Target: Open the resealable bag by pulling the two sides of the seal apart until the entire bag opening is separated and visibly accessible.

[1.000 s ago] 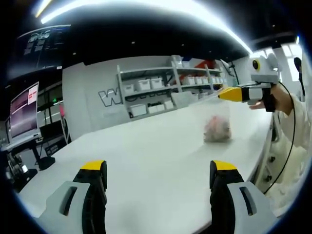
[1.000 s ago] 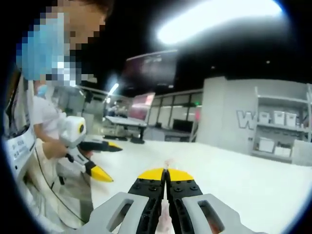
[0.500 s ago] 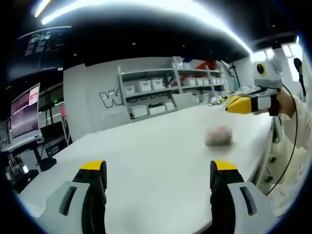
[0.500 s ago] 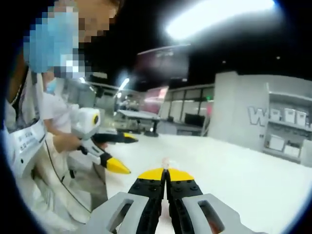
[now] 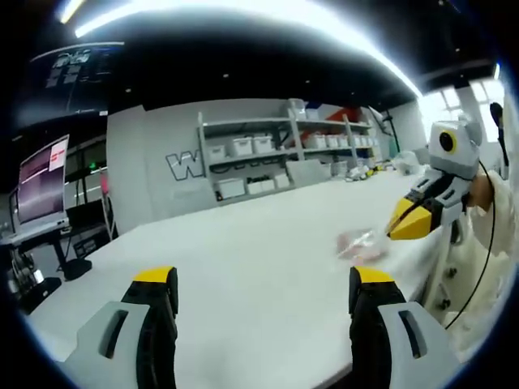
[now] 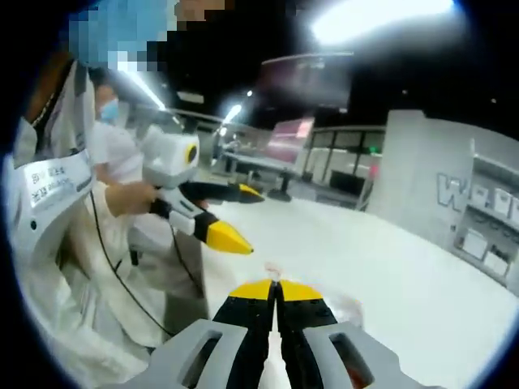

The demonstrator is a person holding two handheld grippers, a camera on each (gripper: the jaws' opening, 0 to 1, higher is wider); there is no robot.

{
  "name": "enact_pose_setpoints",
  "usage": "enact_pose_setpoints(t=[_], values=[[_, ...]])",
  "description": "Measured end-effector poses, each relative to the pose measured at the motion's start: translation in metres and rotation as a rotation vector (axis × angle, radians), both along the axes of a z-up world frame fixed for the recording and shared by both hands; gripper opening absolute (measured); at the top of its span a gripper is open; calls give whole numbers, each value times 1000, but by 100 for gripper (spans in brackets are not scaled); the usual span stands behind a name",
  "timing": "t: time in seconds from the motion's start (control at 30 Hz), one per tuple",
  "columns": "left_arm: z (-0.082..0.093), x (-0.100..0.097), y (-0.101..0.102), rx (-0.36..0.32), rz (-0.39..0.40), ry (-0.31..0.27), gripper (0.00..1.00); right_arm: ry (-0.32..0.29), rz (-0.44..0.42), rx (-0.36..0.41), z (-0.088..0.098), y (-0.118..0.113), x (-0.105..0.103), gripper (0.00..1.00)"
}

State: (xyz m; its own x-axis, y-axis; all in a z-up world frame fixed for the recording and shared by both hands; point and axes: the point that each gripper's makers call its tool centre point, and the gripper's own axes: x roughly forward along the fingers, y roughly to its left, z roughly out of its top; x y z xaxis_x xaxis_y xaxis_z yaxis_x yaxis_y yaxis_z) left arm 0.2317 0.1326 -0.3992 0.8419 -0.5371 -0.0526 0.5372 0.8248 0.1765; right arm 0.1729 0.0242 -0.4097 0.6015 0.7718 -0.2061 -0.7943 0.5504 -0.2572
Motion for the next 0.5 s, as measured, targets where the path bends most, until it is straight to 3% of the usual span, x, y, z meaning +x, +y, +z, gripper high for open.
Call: enact_pose_setpoints(t=[0.2,0.27,0.33,0.4,0.5], values=[[8,-6,-6,-24,-27,-18,82,4,-12,20,-4,-1,0,0],[12,-12,-12,-68,-70,-21,75,6,-13,22,-6,-1,-2,0],[14,-17,-16,-136,-100,12,68,7,-14,19,-9,-1,-3,0],[15,-19,-18,-217,-122,63,69,6,-16,15,-11,-2,-4,0],[13,-17,-18,-221,-118,73,68,13,-17,17,-13,-2,-5,0]])
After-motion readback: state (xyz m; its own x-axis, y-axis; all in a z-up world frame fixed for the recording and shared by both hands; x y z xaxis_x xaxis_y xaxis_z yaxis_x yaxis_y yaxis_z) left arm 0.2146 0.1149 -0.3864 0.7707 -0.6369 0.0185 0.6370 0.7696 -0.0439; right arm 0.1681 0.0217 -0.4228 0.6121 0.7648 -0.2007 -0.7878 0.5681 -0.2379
